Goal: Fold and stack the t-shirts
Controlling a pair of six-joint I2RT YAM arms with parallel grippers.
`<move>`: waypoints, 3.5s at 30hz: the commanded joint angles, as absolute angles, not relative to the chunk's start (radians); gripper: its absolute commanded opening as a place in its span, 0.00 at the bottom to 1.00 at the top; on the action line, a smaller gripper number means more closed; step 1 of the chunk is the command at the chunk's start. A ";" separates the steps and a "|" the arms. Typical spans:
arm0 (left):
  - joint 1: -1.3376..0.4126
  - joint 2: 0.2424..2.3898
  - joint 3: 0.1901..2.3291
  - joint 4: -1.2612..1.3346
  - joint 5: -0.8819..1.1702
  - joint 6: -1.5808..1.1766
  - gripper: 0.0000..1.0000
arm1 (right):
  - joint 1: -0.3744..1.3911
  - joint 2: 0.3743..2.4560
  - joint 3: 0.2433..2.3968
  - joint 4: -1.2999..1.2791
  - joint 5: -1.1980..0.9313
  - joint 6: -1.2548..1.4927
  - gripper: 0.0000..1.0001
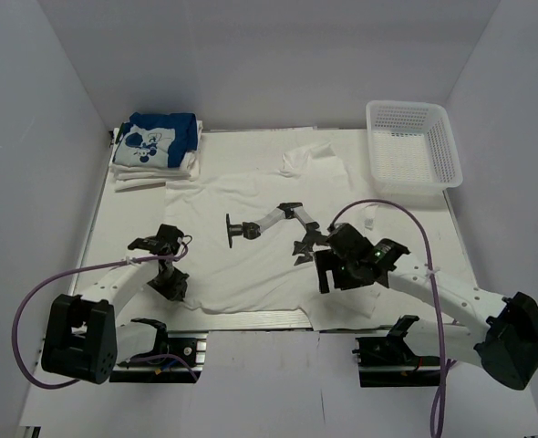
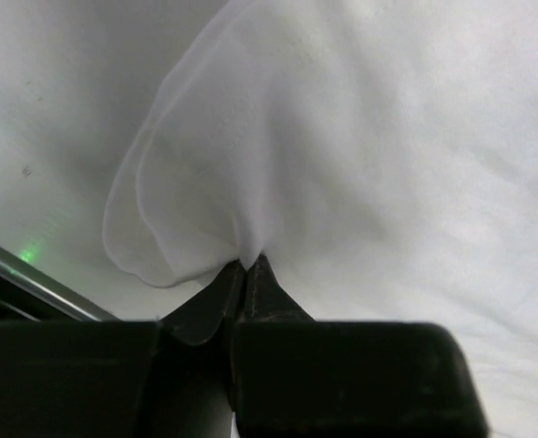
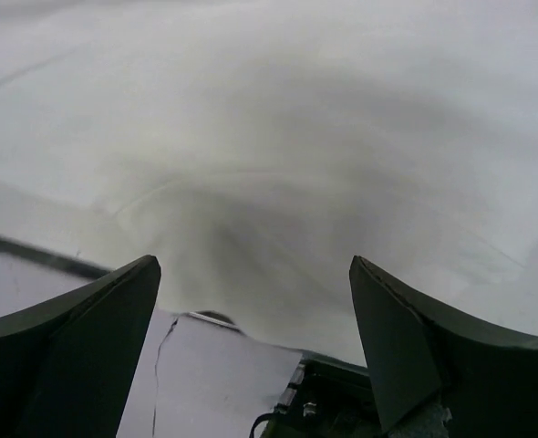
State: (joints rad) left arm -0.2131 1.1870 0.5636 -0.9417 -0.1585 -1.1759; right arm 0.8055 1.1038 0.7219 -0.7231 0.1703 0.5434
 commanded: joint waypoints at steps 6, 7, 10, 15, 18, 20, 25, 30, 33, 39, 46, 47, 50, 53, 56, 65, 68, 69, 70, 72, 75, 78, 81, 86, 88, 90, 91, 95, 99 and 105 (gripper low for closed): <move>-0.210 1.131 0.557 -0.904 -0.216 -1.129 0.01 | 0.989 1.200 0.695 -0.713 -0.126 0.364 0.87; -0.210 1.121 0.557 -0.904 -0.216 -1.129 0.01 | 0.995 1.218 0.695 -0.719 -0.109 0.364 0.85; -0.210 1.112 0.557 -0.904 -0.206 -1.129 0.02 | 1.028 1.229 0.672 -0.742 -0.100 0.377 0.82; -0.210 1.103 0.548 -0.893 -0.187 -1.129 0.02 | 1.049 1.308 0.658 -0.753 0.115 0.497 0.82; -0.210 1.103 0.548 -0.893 -0.178 -1.129 0.02 | 1.049 1.336 0.646 -0.733 0.179 0.534 0.82; -0.210 1.094 0.548 -0.893 -0.178 -1.129 0.02 | 1.049 1.360 0.634 -0.723 0.204 0.551 0.72; -0.210 1.085 0.548 -0.884 -0.167 -1.114 0.02 | 1.048 1.376 0.662 -0.704 0.277 0.580 0.16; -0.210 1.075 0.572 -0.893 -0.158 -1.105 0.02 | 1.043 1.345 0.733 -0.782 0.348 0.584 0.00; -0.210 1.075 0.598 -0.903 -0.158 -1.104 0.02 | 1.032 1.342 0.802 -0.828 0.368 0.575 0.00; -0.199 1.095 0.667 -0.877 -0.158 -1.069 0.06 | 0.942 1.364 0.928 -0.847 0.416 0.499 0.00; -0.199 1.209 0.779 -0.756 -0.190 -1.023 0.10 | 0.789 1.449 1.061 -0.747 0.419 0.379 0.00; -0.199 1.225 0.788 -0.743 -0.190 -1.023 0.10 | 0.763 1.480 1.093 -0.736 0.407 0.345 0.00; -0.199 1.311 0.844 -0.709 -0.222 -1.014 0.13 | 0.709 1.548 1.134 -0.691 0.382 0.281 0.00; -0.190 1.414 0.913 -0.670 -0.268 -1.014 0.16 | 0.658 1.639 1.199 -0.661 0.390 0.244 0.00; -0.190 1.523 0.975 -0.603 -0.299 -1.023 0.20 | 0.603 1.715 1.267 -0.588 0.414 0.207 0.00; -0.137 1.747 1.252 -0.678 -0.324 -0.968 1.00 | 0.518 1.895 1.482 -0.635 0.508 0.216 0.70; -0.137 1.648 1.206 -0.646 -0.334 -0.948 1.00 | 0.523 1.787 1.349 -0.560 0.451 0.222 0.90; -0.137 1.620 1.187 -0.646 -0.334 -0.937 1.00 | 0.523 1.725 1.330 -0.539 0.419 0.235 0.90; -0.137 1.594 1.169 -0.634 -0.334 -0.937 1.00 | 0.526 1.703 1.245 -0.534 0.385 0.233 0.90; -0.137 1.523 1.126 -0.634 -0.334 -0.914 1.00 | 0.535 1.637 1.160 -0.509 0.314 0.226 0.90; -0.155 1.450 1.063 -0.586 -0.307 -0.818 1.00 | 0.546 1.554 1.073 -0.436 0.250 0.195 0.90; -0.155 1.436 0.997 -0.574 -0.229 -0.808 1.00 | 0.564 1.523 1.016 -0.390 0.232 0.179 0.90; -0.155 1.436 0.942 -0.574 -0.207 -0.808 1.00 | 0.581 1.526 0.989 -0.358 0.274 0.170 0.90; -0.155 1.476 0.908 -0.555 -0.160 -0.798 1.00 | 0.612 1.627 0.997 -0.316 0.388 0.150 0.90; -0.155 1.503 0.908 -0.555 -0.160 -0.798 1.00 | 0.621 1.660 1.035 -0.330 0.510 0.155 0.90; -0.155 1.512 0.908 -0.546 -0.160 -0.798 1.00 | 0.614 1.729 1.080 -0.377 0.683 0.192 0.90; -0.155 1.525 0.899 -0.546 -0.160 -0.798 1.00 | 0.611 1.747 1.091 -0.388 0.722 0.204 0.90; -0.146 1.558 0.908 -0.535 -0.160 -0.798 1.00 | 0.601 1.865 1.169 -0.486 0.902 0.265 0.90; -0.146 1.598 0.919 -0.558 -0.193 -0.798 1.00 | 0.588 1.914 1.298 -0.508 0.959 0.272 0.90; -0.137 1.670 0.931 -0.580 -0.225 -0.798 1.00 | 0.566 1.925 1.356 -0.448 0.972 0.172 0.90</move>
State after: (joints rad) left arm -0.1497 1.6245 0.9291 -0.5602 -0.1921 -0.8032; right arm 0.5781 1.9278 1.3140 -0.4683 0.8940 0.2047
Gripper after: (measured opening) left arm 0.996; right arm 0.903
